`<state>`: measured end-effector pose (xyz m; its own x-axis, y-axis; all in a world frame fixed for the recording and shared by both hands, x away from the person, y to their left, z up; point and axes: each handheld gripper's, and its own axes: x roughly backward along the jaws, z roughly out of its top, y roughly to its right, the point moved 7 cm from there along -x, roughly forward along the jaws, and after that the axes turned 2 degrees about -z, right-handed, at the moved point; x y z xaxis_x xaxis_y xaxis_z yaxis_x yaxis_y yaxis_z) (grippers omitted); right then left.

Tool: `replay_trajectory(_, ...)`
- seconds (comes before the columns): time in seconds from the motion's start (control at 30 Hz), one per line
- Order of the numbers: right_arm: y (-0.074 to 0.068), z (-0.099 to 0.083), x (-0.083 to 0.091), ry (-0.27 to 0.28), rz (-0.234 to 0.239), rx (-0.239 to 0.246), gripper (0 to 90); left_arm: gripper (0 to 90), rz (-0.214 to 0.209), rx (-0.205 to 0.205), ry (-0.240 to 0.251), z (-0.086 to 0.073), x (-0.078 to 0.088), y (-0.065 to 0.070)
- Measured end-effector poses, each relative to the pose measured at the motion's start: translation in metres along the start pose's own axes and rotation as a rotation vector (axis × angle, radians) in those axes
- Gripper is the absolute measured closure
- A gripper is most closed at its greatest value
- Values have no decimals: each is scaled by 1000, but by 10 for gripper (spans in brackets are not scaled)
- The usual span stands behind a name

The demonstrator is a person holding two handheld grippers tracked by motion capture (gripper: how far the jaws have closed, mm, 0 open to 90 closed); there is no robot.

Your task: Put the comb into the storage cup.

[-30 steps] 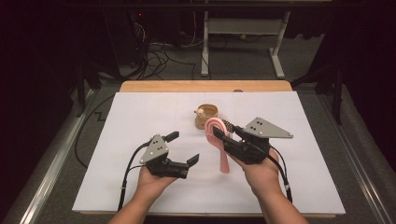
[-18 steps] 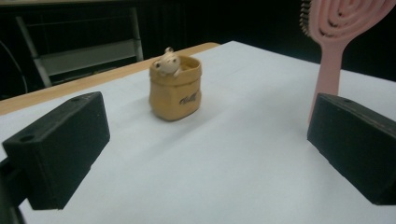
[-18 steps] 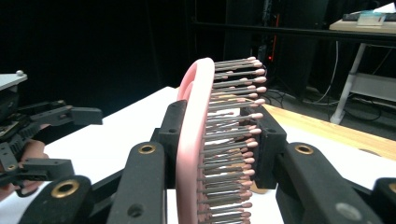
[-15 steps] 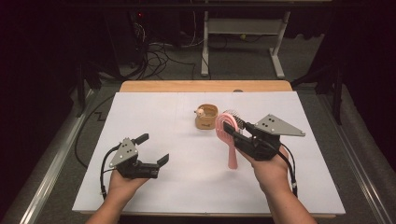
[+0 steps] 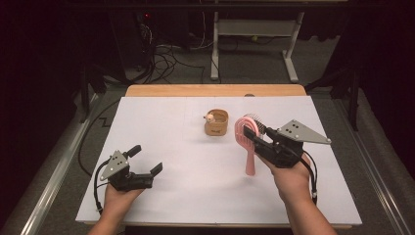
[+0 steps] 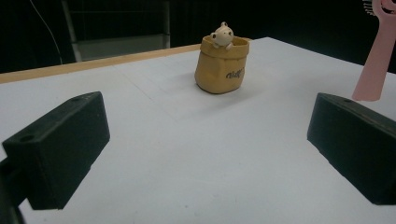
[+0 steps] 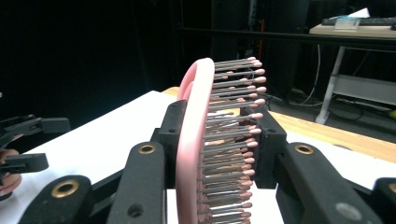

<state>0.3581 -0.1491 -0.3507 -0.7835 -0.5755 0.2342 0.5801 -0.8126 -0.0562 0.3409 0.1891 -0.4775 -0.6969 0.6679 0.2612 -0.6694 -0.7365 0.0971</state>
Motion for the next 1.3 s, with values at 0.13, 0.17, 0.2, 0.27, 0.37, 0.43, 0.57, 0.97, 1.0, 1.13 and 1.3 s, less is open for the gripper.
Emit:
replay_trajectory(0.13,7,-4,3,3,-12,-8,652,0,-3,-20,-3,-1,0,1)
replay_trajectory(0.17,10,-4,4,3,-16,-9,652,0,-6,-21,-1,-1,0,2)
replay_trajectory(0.2,11,-5,5,4,-19,-11,652,0,-10,-22,2,-1,0,2)
replay_trajectory(0.27,14,-6,6,4,-25,-13,652,0,-12,-28,4,-1,0,3)
replay_trajectory(0.37,18,-6,8,9,-34,-14,652,0,-19,-23,-5,-2,-1,4)
replay_trajectory(0.43,21,-7,9,13,-37,-19,652,0,-23,-15,-10,-3,-1,4)
replay_trajectory(0.57,23,-7,9,17,-46,-22,652,0,-24,-21,-5,-2,0,6)
replay_trajectory(0.97,25,1,7,36,-52,-29,652,0,-27,-27,7,-1,1,7)
replay_trajectory(1.0,25,2,7,38,-52,-30,652,0,-28,-25,6,-1,1,8)
replay_trajectory(1.13,24,6,3,44,-50,-27,651,0,-34,-29,11,0,0,9)
replay_trajectory(1.3,22,10,-4,45,-45,-21,652,0,-38,-29,3,-1,-1,10)
